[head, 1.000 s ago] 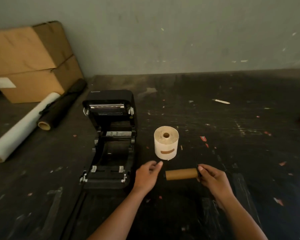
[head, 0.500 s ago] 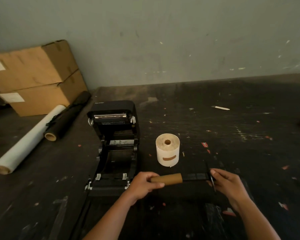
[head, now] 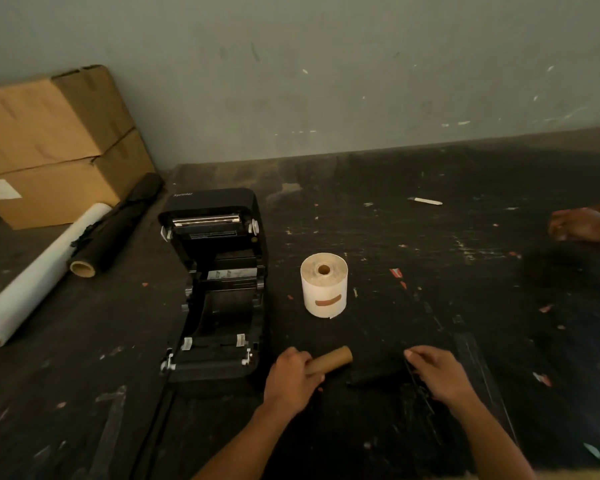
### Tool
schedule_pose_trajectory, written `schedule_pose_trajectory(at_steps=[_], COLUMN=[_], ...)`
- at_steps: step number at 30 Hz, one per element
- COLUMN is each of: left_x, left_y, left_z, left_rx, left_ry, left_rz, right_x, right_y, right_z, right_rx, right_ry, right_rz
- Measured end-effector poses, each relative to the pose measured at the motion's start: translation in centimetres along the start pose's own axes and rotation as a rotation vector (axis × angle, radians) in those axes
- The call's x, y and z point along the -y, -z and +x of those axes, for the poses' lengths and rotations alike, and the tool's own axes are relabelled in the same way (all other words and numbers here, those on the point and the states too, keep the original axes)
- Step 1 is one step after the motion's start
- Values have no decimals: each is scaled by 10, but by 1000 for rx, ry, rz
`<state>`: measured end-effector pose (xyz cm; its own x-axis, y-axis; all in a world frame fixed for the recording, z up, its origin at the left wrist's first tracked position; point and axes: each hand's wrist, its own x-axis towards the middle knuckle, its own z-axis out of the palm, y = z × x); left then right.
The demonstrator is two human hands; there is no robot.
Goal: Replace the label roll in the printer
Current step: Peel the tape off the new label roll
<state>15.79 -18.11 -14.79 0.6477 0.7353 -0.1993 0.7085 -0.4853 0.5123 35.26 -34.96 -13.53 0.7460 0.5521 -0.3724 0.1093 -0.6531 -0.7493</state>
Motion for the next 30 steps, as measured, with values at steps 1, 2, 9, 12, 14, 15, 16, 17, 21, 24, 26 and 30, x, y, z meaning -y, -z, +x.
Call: schedule_pose_trajectory(at_steps=[1, 2, 9, 12, 14, 15, 16, 17, 21, 24, 26, 30], left_x=[2, 3, 5, 1, -2, -5, -7, -10, -22, -28, -30, -31], left_y=[-2, -3, -2, 5, 14, 19, 24, 29, 47, 55, 59, 59], left_z=[0, -1, 1, 6, 13, 18, 24, 31, 61, 79, 88, 99], left_rx=[-7, -10, 5, -30, -61, -69, -75, -74, -8, 35, 57, 86], left_ry=[-7, -10, -2, 9, 30, 40, 52, 70, 218, 281, 295, 278], left_rz=[32, 50, 32, -45, -110, -145, -181, -223, -518, -642, -664, -642], right_x=[0, 1, -2, 2, 15, 24, 35, 48, 106, 140, 154, 163], right_y=[-1, -2, -9, -5, 5, 11, 17, 23, 23, 0, -19, -50], right_z=[0, -1, 4, 10, 15, 19, 22, 27, 44, 56, 66, 91], right_rx=[-7, -18, -50, -21, -54, -85, -115, -141, -120, -4, 70, 177], right_ry=[23, 38, 61, 2, -2, 24, 60, 101, 273, 486, 601, 686], right_rz=[-47, -77, -133, -193, -217, -228, -233, -221, -156, -288, -397, -741])
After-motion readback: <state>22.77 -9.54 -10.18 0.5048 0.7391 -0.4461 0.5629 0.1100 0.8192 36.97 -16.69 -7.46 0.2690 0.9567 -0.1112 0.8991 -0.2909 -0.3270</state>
